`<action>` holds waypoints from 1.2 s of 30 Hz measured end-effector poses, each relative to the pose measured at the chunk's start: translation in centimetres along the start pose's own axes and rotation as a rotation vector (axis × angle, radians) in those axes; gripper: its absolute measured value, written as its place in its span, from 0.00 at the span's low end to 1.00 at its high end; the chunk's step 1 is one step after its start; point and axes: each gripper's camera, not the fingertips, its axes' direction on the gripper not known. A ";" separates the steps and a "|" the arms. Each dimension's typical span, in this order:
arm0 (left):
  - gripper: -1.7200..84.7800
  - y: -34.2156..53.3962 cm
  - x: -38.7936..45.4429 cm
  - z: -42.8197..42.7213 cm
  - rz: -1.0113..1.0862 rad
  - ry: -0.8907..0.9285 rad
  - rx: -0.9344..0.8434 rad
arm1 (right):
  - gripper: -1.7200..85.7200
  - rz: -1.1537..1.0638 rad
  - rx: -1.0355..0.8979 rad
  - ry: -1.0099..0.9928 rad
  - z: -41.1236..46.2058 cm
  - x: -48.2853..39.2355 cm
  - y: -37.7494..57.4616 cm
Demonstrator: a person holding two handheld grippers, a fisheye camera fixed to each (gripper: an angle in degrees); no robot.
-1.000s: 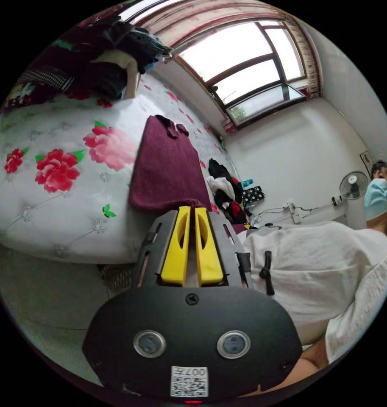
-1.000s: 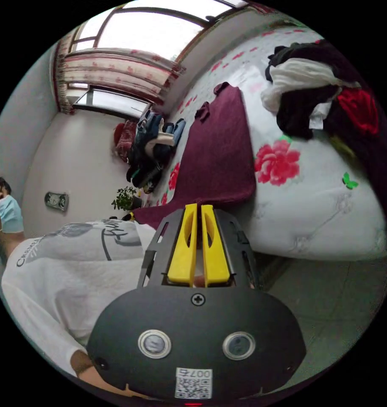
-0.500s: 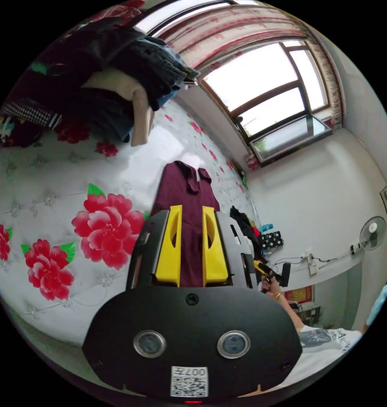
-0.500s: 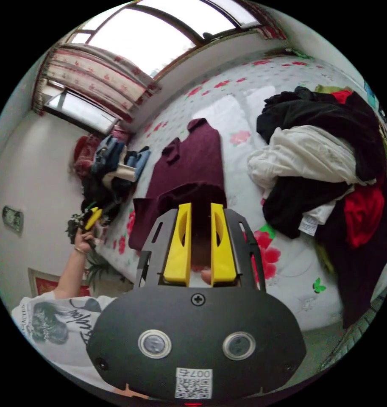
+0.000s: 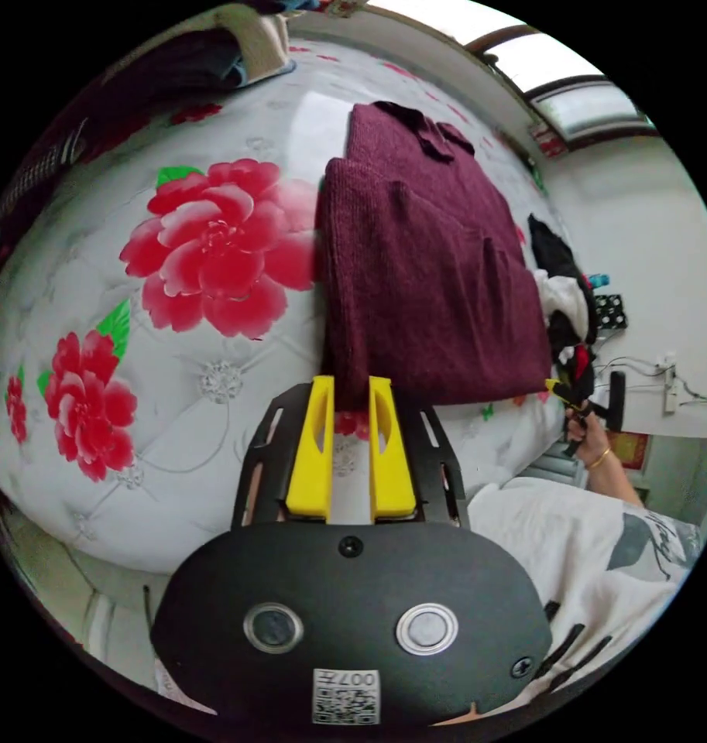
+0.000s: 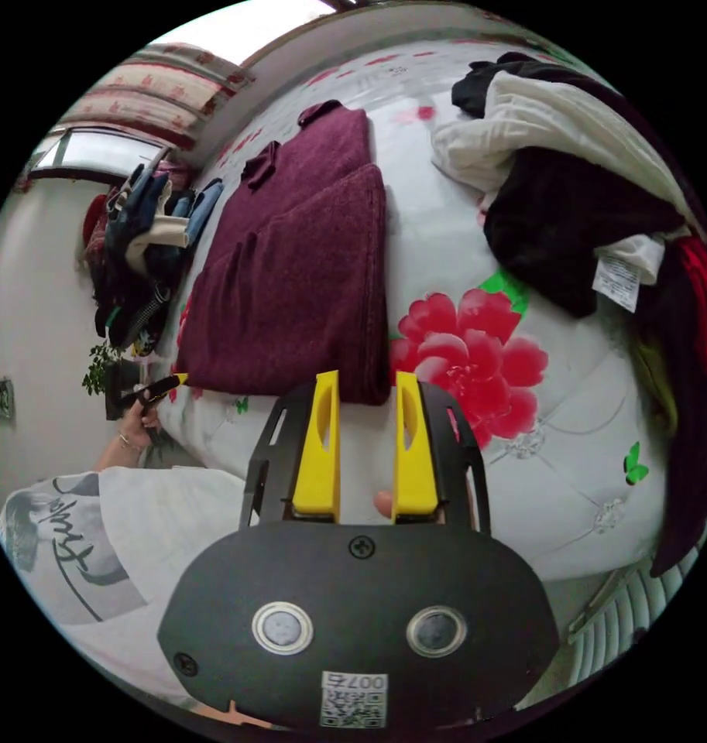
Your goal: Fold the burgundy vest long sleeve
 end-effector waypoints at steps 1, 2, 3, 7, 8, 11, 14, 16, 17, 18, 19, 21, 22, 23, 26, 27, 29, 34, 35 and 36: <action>0.07 -0.7 0.4 0.5 0.016 -0.018 -0.020 | 0.08 0.005 -0.020 0.017 0.5 0.0 -0.2; 0.06 -1.2 0.6 1.0 0.030 -0.008 -0.046 | 0.07 0.006 -0.008 0.064 0.7 0.0 -0.5; 0.05 -1.4 0.6 1.1 0.037 -0.008 -0.055 | 0.06 -0.007 -0.027 0.046 1.1 0.1 -0.6; 0.03 0.0 0.1 0.1 0.076 0.098 -0.016 | 0.04 -0.038 -0.031 -0.054 0.5 1.4 0.8; 0.03 1.1 -0.5 -0.9 0.064 0.184 0.025 | 0.03 -0.041 0.018 -0.115 -0.7 2.0 1.9; 0.02 4.6 -1.9 -3.1 0.026 0.424 0.096 | 0.03 0.018 0.101 -0.339 -3.3 4.4 4.9; 0.02 8.1 -3.1 -5.0 -0.019 0.587 0.156 | 0.02 0.047 0.122 -0.498 -5.2 5.9 8.0; 0.02 9.5 -3.9 -6.4 -0.049 0.696 0.215 | 0.02 0.055 0.152 -0.583 -6.8 6.5 9.3; 0.02 9.9 -4.3 -7.4 -0.056 0.763 0.253 | 0.02 0.068 0.179 -0.650 -7.7 6.9 9.7; 0.02 9.8 -4.4 -7.8 -0.056 0.784 0.268 | 0.02 0.081 0.199 -0.722 -8.5 7.1 9.8; 0.02 9.4 -4.3 -8.8 -0.045 0.802 0.294 | 0.02 0.084 0.206 -0.758 -8.9 7.1 9.7; 0.02 7.9 -4.1 -10.1 -0.020 0.790 0.321 | 0.02 0.064 0.227 -0.843 -10.1 6.3 8.2; 0.02 6.4 -3.9 -10.5 -0.001 0.757 0.334 | 0.02 0.057 0.229 -0.850 -10.3 6.0 7.5; 0.02 4.4 -4.0 -10.4 -0.010 0.717 0.334 | 0.02 0.050 0.232 -0.847 -10.5 5.3 5.9; 0.04 -1.8 -5.4 -7.7 -0.154 0.637 0.316 | 0.03 0.057 0.236 -0.761 -9.8 3.5 0.4; 0.04 -3.2 -5.5 -7.1 -0.169 0.617 0.313 | 0.03 0.080 0.247 -0.681 -9.1 2.8 -2.2; 0.06 -8.2 -5.1 -4.7 -0.194 0.550 0.327 | 0.04 0.100 0.310 -0.549 -8.0 1.6 -5.8; 0.08 -13.1 -3.2 -1.3 -0.195 0.397 0.297 | 0.06 0.114 0.376 -0.256 -4.8 -2.0 -13.0; 0.08 -13.6 -2.7 -0.3 -0.172 0.380 0.269 | 0.06 0.074 0.364 -0.221 -3.8 -3.3 -14.3; 0.08 -13.8 -2.5 0.2 -0.158 0.372 0.253 | 0.06 0.030 0.338 -0.198 -2.6 -4.6 -15.6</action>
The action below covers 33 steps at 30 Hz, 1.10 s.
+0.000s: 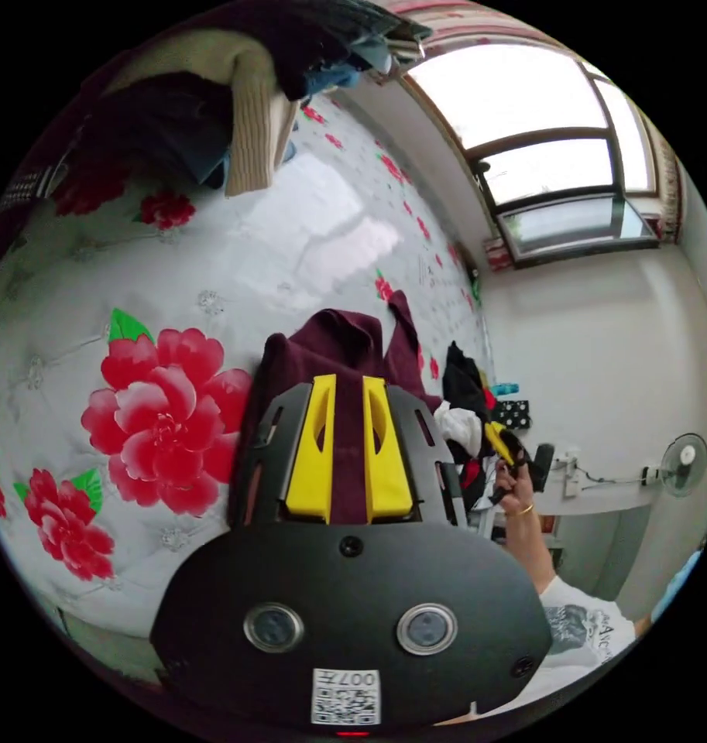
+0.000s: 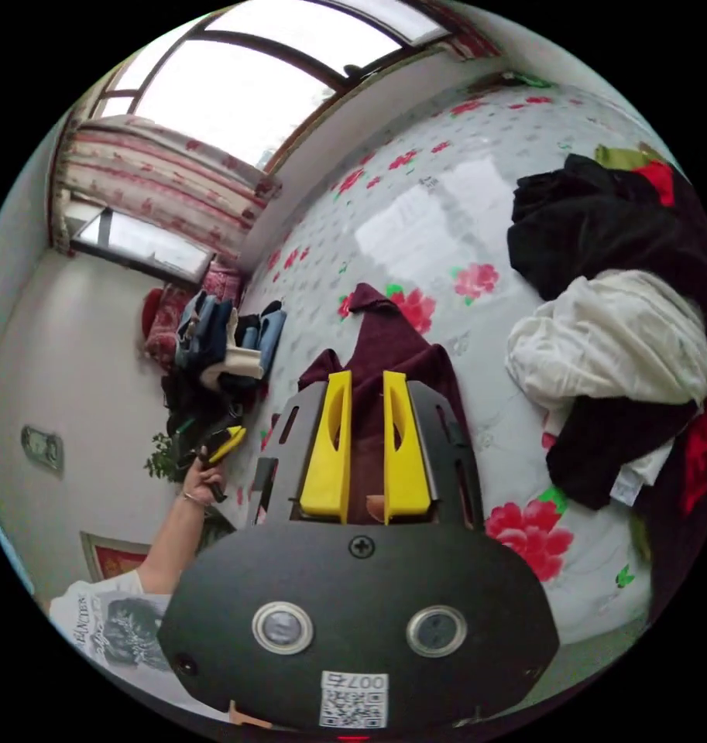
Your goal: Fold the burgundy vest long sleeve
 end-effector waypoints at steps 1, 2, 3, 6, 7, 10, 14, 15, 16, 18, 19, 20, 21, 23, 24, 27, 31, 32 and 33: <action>0.09 0.0 -0.1 1.2 0.020 -0.022 -0.031 | 0.06 -0.024 -0.021 0.006 1.1 -0.6 -0.4; 0.09 0.1 0.0 2.4 0.044 -0.045 -0.057 | 0.06 -0.073 -0.067 0.014 3.4 -1.7 -1.3; 0.09 0.2 0.0 3.1 0.055 -0.054 -0.071 | 0.07 -0.126 -0.115 0.022 5.9 -2.9 -2.2; 0.09 1.3 0.3 6.2 0.102 -0.056 -0.130 | 0.07 -0.256 -0.248 0.037 13.3 -6.5 -4.3; 0.09 1.9 0.4 7.2 0.113 -0.060 -0.142 | 0.07 -0.279 -0.279 0.038 15.0 -7.2 -4.6; 0.09 3.4 0.6 8.4 0.143 -0.076 -0.137 | 0.07 -0.396 -0.412 0.081 23.0 -10.5 -6.1; 0.09 4.7 0.2 8.4 0.167 -0.120 -0.109 | 0.06 -0.541 -0.566 0.209 32.3 -13.3 -6.9; 0.09 4.8 0.1 8.4 0.165 -0.121 -0.105 | 0.05 -0.573 -0.607 0.211 34.2 -13.9 -6.9; 0.09 4.8 -0.4 8.3 0.154 -0.116 -0.094 | 0.05 -0.592 -0.619 0.214 34.8 -14.3 -6.8; 0.10 4.7 -1.2 8.2 0.130 -0.091 -0.071 | 0.03 -0.662 -0.594 0.275 35.9 -15.7 -7.0; 0.10 4.6 -1.6 8.2 0.119 -0.065 -0.055 | 0.03 -0.676 -0.589 0.259 35.9 -16.1 -7.2; 0.11 4.3 -1.9 8.3 0.115 -0.037 -0.041 | 0.02 -0.677 -0.577 0.185 35.3 -16.7 -8.0; 0.11 4.2 -2.0 8.4 0.114 -0.023 -0.035 | 0.02 -0.637 -0.546 0.073 34.3 -17.2 -9.2; 0.12 3.4 -1.8 8.8 0.128 0.031 -0.010 | 0.02 -0.521 -0.473 -0.144 32.3 -17.2 -11.3; 0.13 3.2 -1.7 8.9 0.134 0.049 -0.003 | 0.02 -0.422 -0.431 -0.310 31.0 -16.9 -12.6; 0.17 2.2 -0.7 9.1 0.185 0.151 0.041 | 0.02 -0.226 -0.405 -0.629 29.6 -15.8 -13.8; 0.21 1.9 0.0 9.3 0.253 0.332 0.091 | 0.02 -0.138 -0.449 -0.744 29.8 -15.0 -11.3; 0.21 2.0 0.1 9.4 0.269 0.354 0.095 | 0.02 -0.105 -0.479 -0.782 30.3 -14.6 -10.1; 0.20 2.1 0.1 9.5 0.277 0.364 0.094 | 0.02 -0.075 -0.490 -0.809 30.6 -14.0 -8.9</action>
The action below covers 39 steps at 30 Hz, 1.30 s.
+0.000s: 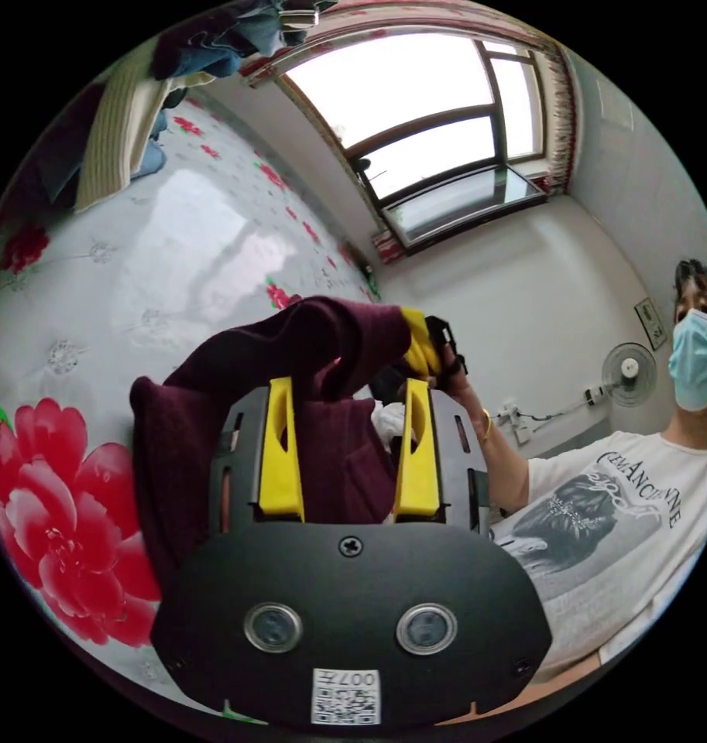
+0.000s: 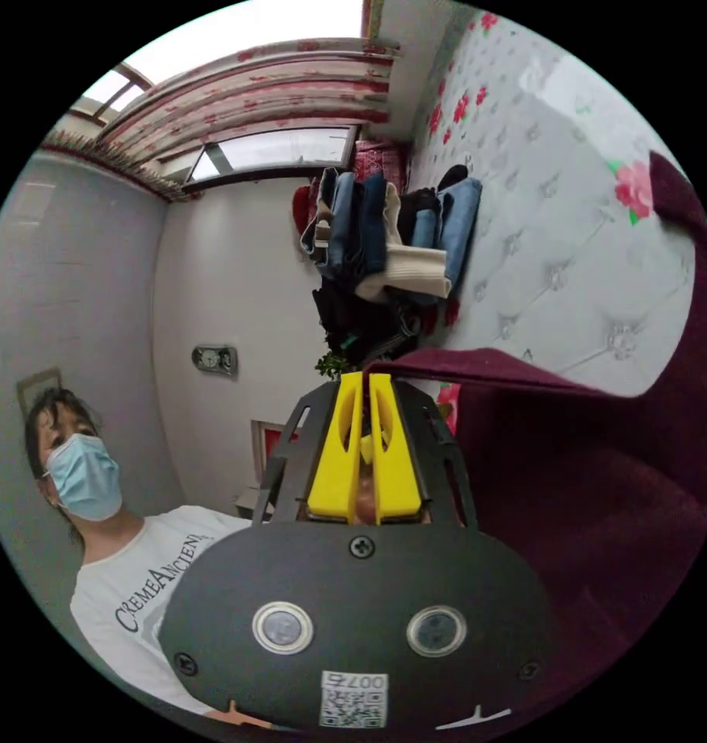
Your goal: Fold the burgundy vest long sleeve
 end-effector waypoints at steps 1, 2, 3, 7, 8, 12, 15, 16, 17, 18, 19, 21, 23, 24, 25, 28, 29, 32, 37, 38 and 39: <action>0.17 0.2 0.1 0.1 0.012 0.027 -0.013 | 0.02 0.008 0.002 -0.007 0.1 0.3 0.5; 0.11 0.4 -0.1 0.4 0.003 0.044 -0.060 | 0.02 0.017 -0.006 0.008 0.4 0.8 1.5; 0.07 0.6 -0.4 0.6 -0.026 0.026 -0.090 | 0.02 0.019 -0.032 0.063 0.9 1.2 2.3; 0.02 2.7 -2.1 2.0 -0.127 -0.043 -0.251 | 0.04 -0.027 -0.169 0.278 2.2 1.0 3.8; 0.01 3.4 -2.7 2.4 -0.174 -0.072 -0.306 | 0.05 -0.064 -0.178 0.366 1.8 0.4 3.7; 0.01 5.0 -3.1 2.9 -0.243 -0.151 -0.405 | 0.08 -0.240 -0.058 0.849 -1.5 -3.1 1.0; 0.01 5.5 -2.4 3.3 -0.248 -0.140 -0.407 | 0.10 -0.300 -0.031 1.135 -2.4 -3.4 -2.5; 0.01 5.8 -2.0 3.5 -0.243 -0.156 -0.409 | 0.10 -0.307 -0.033 1.175 -2.3 -3.3 -3.2; 0.01 6.1 -1.7 3.7 -0.241 -0.169 -0.422 | 0.10 -0.321 -0.057 1.242 -1.9 -2.7 -4.5; 0.01 6.3 -1.5 3.8 -0.240 -0.175 -0.428 | 0.11 -0.321 -0.100 1.296 -1.2 -1.7 -5.6; 0.01 6.8 -1.3 4.0 -0.244 -0.190 -0.438 | 0.11 -0.320 -0.125 1.316 -0.7 -1.2 -6.1; 0.01 7.7 -1.1 4.2 -0.255 -0.217 -0.456 | 0.10 -0.326 -0.229 1.372 1.5 1.0 -7.2; 0.01 8.7 -1.2 4.5 -0.281 -0.240 -0.466 | 0.09 -0.296 -0.263 1.408 2.6 2.5 -7.6; 0.01 8.8 -1.3 4.6 -0.288 -0.241 -0.465 | 0.07 -0.290 -0.241 1.447 2.8 2.7 -7.5; 0.01 9.0 -1.3 4.8 -0.292 -0.243 -0.458 | 0.06 -0.300 -0.211 1.481 2.8 2.5 -7.3; 0.01 9.4 -1.5 5.2 -0.291 -0.267 -0.464 | 0.04 -0.334 -0.162 1.413 1.5 0.1 -6.4; 0.01 9.6 -1.7 5.3 -0.295 -0.254 -0.457 | 0.03 -0.391 -0.126 1.298 0.4 -2.2 -5.5; 0.01 10.1 -1.7 5.0 -0.301 -0.231 -0.438 | 0.03 -0.583 -0.122 0.956 -2.3 -9.4 -1.3; 0.01 10.9 -1.0 4.4 -0.298 -0.229 -0.416 | 0.03 -0.768 -0.353 0.726 -3.0 -17.0 10.8; 0.01 11.1 -0.6 4.2 -0.295 -0.234 -0.413 | 0.03 -0.763 -0.414 0.730 -2.6 -17.1 14.0; 0.01 11.2 -0.4 4.2 -0.292 -0.236 -0.413 | 0.04 -0.726 -0.446 0.777 -2.2 -16.3 16.8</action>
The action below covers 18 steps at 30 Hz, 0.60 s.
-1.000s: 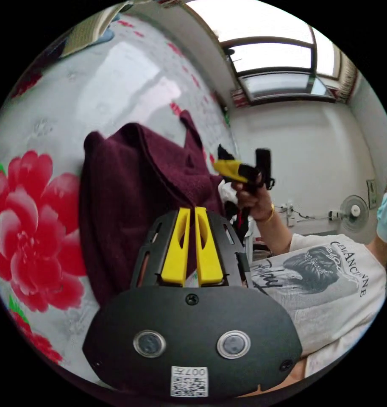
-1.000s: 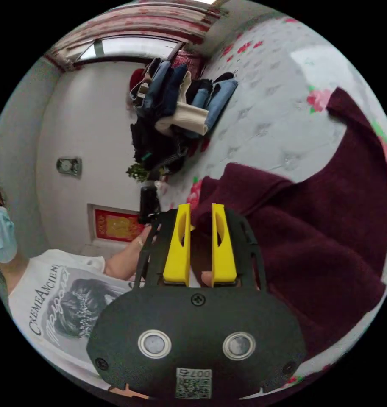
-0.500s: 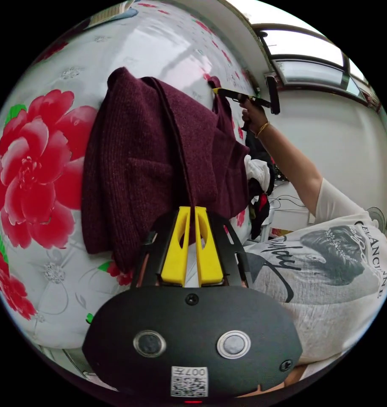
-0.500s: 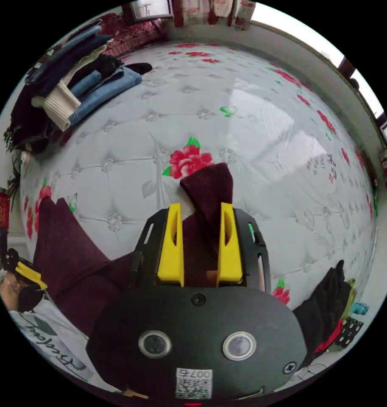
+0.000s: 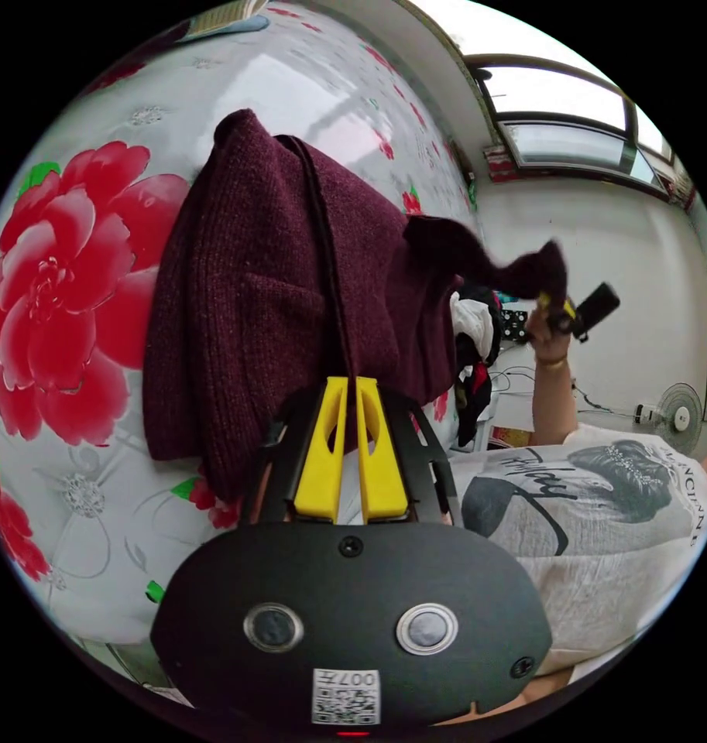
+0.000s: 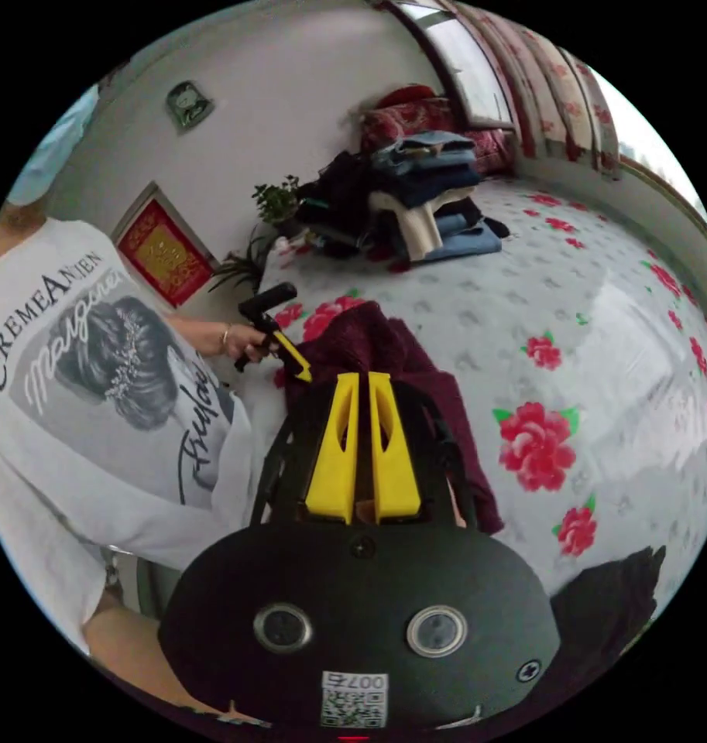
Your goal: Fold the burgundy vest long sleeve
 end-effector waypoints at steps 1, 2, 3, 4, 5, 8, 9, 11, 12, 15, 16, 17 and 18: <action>0.01 0.4 0.4 -0.1 0.008 -0.002 0.004 | 0.04 0.032 -0.019 0.021 0.8 -0.6 1.0; 0.01 0.9 0.8 -0.3 0.017 -0.003 0.007 | 0.05 0.112 -0.041 0.042 2.5 -1.4 3.2; 0.01 1.1 1.0 -0.4 0.020 -0.004 0.008 | 0.07 0.190 -0.066 0.024 4.2 -1.8 5.4; 0.01 1.8 1.4 -0.6 0.022 -0.006 0.012 | 0.07 0.232 -0.088 0.001 5.1 -1.8 6.5; 0.01 2.5 1.9 -1.0 0.027 -0.008 0.018 | 0.08 0.302 -0.121 -0.054 6.2 -2.1 8.4; 0.01 5.1 2.8 -2.2 0.037 -0.043 0.041 | 0.10 0.438 -0.060 -0.041 5.7 -3.8 13.2; 0.01 5.7 3.0 -2.3 0.037 -0.051 0.042 | 0.11 0.515 -0.014 -0.020 4.7 -4.0 15.2; 0.02 8.0 3.2 -3.1 0.027 -0.091 0.062 | 0.12 0.678 0.105 0.030 2.8 -3.9 18.7; 0.02 8.6 3.2 -3.4 0.020 -0.099 0.069 | 0.13 0.805 0.208 0.050 1.4 -3.7 21.4; 0.05 11.2 2.9 -4.6 -0.029 -0.120 0.136 | 0.15 1.136 0.450 0.072 -0.7 -3.7 28.8; 0.05 12.0 2.7 -5.1 -0.049 -0.117 0.165 | 0.15 1.181 0.482 0.062 -0.8 -3.7 30.0; 0.06 12.7 2.5 -5.5 -0.066 -0.112 0.193 | 0.16 1.251 0.514 0.037 -0.6 -3.8 31.9; 0.06 13.0 2.4 -5.7 -0.071 -0.108 0.203 | 0.16 1.282 0.521 0.013 -0.1 -3.9 33.0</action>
